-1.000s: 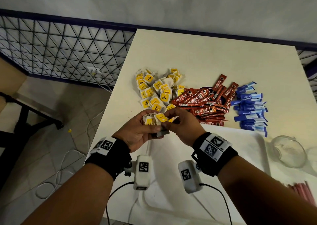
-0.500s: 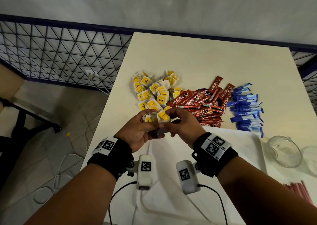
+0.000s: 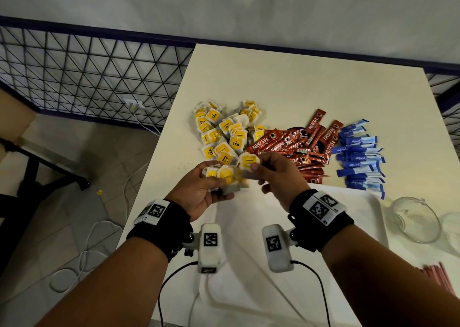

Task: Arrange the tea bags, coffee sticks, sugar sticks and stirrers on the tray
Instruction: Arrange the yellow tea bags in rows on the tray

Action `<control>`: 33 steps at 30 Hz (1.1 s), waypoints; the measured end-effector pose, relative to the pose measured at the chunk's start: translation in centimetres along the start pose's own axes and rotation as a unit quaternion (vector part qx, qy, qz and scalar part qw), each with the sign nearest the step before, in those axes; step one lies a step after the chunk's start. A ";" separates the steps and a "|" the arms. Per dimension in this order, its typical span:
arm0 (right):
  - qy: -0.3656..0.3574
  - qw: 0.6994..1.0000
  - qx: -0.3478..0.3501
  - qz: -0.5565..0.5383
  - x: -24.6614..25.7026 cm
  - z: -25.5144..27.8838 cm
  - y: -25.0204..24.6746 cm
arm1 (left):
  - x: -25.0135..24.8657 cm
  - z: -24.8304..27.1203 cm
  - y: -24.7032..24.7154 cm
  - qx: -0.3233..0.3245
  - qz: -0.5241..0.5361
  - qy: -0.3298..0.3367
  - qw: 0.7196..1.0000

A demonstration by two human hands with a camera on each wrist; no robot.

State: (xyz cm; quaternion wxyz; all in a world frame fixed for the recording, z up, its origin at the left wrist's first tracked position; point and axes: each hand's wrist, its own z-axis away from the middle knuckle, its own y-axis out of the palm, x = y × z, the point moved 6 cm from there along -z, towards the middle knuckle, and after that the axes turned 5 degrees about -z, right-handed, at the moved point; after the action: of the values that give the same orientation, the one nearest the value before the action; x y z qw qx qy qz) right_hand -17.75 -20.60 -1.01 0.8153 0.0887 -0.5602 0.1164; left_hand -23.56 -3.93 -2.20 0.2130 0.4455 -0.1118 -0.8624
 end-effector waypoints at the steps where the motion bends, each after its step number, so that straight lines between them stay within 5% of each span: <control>1: 0.014 1.000 -0.020 0.011 -0.7 -0.2 -1.0 | 0.1 0.0 -0.4 -0.006 0.003 -0.002 1.000; 10: 0.117 0.979 -0.087 0.144 -5.9 -1.7 -3.4 | 0.9 0.0 -2.7 -0.034 -0.004 -0.020 0.999; 25: 0.099 0.933 -0.180 0.295 -4.5 -0.6 -2.9 | 1.0 0.1 -3.6 -0.030 -0.013 -0.021 0.999; 28: 0.012 0.935 -0.165 0.313 -3.3 -0.2 -2.6 | 1.3 0.1 -3.5 -0.024 -0.032 -0.023 0.999; 33: -0.114 0.899 -0.020 0.423 -1.9 -0.1 1.3 | 2.7 0.1 -2.2 0.009 -0.085 -0.031 0.996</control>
State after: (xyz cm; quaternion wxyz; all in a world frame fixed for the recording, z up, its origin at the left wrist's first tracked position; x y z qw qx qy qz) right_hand -18.74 -19.51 -2.83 0.6214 -0.1599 -0.6363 0.4283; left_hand -25.63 -3.22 -4.89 0.1309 0.4283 -0.0881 -0.8897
